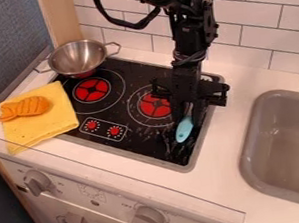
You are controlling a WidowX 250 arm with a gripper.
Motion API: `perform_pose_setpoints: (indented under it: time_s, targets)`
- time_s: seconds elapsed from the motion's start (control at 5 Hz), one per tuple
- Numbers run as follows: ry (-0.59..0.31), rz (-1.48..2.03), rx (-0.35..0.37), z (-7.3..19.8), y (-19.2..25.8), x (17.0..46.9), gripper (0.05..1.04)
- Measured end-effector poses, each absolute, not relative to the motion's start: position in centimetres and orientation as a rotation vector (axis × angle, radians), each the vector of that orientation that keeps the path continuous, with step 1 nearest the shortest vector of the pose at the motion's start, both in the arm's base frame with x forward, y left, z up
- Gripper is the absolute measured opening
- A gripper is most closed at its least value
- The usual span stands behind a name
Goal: Move the blue spatula between the two burners
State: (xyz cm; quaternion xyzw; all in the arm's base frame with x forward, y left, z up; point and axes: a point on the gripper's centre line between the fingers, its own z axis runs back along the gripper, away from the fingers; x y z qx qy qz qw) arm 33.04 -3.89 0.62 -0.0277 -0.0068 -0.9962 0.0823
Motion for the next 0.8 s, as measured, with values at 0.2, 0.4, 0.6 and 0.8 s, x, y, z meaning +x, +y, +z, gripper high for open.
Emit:
perform_pose_setpoints:
  time_s: [0.2, 0.4, 0.6, 0.8]
  targets:
    - [-0.027, -2.973, -0.089, 0.6, -4.0, 32.9, 0.291]
    - [-0.046, -2.975, -0.101, 0.6, -4.2, 32.8, 0.291]
    - [-0.131, -2.98, -0.105, 1.3, -4.9, 32.8, 0.291]
    - [-0.208, -2.951, 0.014, 5.1, -4.1, 33.6, 0.291]
